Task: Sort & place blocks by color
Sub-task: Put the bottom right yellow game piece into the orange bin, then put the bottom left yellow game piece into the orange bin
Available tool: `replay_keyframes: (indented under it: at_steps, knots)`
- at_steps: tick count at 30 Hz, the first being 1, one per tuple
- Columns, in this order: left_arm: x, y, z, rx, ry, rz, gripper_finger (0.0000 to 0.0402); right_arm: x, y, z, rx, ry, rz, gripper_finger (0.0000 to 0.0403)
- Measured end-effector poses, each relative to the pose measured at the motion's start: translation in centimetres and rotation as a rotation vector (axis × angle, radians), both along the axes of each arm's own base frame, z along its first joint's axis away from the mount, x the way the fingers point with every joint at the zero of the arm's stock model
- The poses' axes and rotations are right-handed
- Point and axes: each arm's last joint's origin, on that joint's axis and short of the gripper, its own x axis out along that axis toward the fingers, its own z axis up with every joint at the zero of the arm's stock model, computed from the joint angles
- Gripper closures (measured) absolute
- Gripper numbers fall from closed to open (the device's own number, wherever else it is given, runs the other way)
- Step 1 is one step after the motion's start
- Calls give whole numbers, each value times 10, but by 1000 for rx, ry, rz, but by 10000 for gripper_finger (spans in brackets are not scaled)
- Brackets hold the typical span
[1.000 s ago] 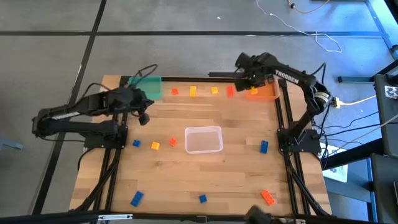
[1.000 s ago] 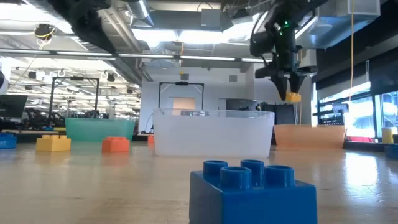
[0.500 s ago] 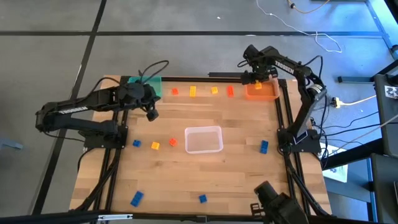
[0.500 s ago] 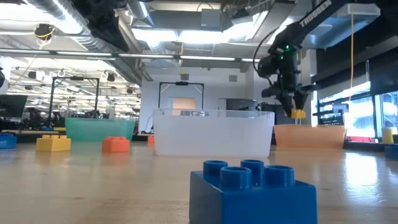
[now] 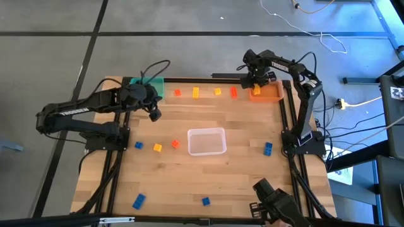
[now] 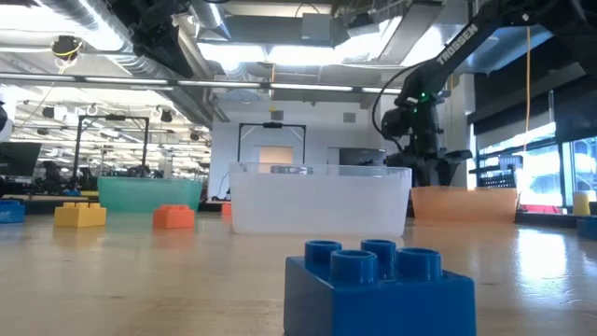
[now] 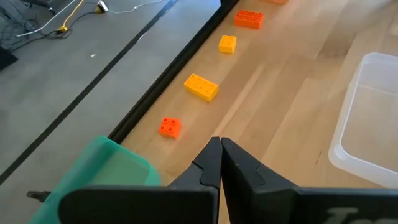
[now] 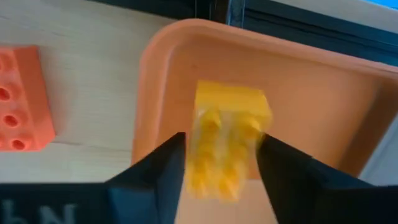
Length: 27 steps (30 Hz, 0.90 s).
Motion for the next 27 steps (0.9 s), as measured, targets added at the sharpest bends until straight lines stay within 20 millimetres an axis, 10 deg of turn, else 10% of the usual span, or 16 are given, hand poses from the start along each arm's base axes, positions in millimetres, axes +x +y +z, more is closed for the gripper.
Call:
replay_keyframes:
  at_steps: [8, 15, 27]
  knots:
    - [0, 0, 0, 0, 0, 0, 401, -1, 1, 6, 25, 15, 15, 184]
    - [0, 0, 0, 0, 0, -1, 401, 12, 8, 54, 68, 41, 172, 186]
    - [-1, -1, -2, 36, 65, -51, 401, 69, 132, 142, -29, -189, 781, 185]
